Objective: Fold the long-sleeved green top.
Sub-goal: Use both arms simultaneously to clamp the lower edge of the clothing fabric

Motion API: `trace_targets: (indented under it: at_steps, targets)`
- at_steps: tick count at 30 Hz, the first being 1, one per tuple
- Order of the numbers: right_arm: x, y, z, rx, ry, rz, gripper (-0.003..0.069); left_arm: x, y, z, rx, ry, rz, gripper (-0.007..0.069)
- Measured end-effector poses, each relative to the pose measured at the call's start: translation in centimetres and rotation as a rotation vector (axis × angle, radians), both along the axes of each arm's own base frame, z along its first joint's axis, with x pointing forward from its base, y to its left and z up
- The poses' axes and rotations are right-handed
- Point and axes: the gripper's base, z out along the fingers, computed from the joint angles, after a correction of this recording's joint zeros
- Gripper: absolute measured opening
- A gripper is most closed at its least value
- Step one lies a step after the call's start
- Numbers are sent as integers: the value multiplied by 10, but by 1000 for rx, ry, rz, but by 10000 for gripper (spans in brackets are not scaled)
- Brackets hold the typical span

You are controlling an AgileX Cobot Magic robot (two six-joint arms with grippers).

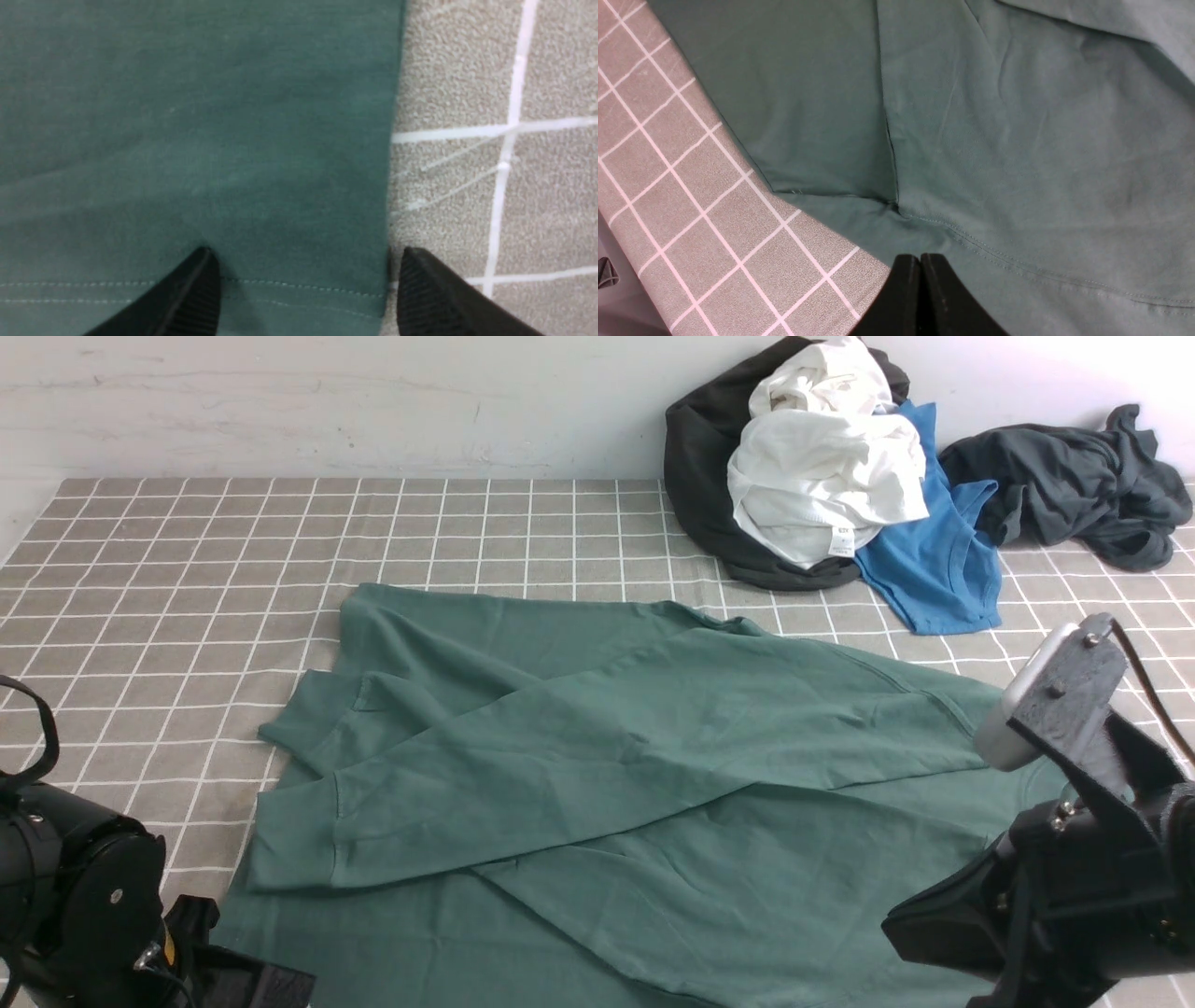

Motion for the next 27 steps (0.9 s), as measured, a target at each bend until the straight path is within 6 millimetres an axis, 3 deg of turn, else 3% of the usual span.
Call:
trace_targets:
  at_steps: [3,6,11,14,19,21,24,27]
  targets:
    - [0,0,0,0,0,0,-10,1,0,-1,7,-3,-25,437]
    - [-1,0,0,2,6,2,-10,3,1,-2,18,-16,-48,344]
    - [-1,0,0,4,5,7,-10,4,2,-2,24,-20,-56,113]
    - [-1,0,0,1,0,14,-10,-1,3,1,29,11,-44,28]
    - [-1,1,0,-4,-11,30,-10,-14,5,30,3,-33,41,13]
    - [-3,1,3,-2,-40,60,-10,-19,5,52,-35,-113,133,13]
    - [-9,3,14,32,-150,133,-10,-29,7,78,-87,-228,262,13]
    - [-10,3,23,44,-255,169,-10,-37,9,88,-114,-271,335,13]
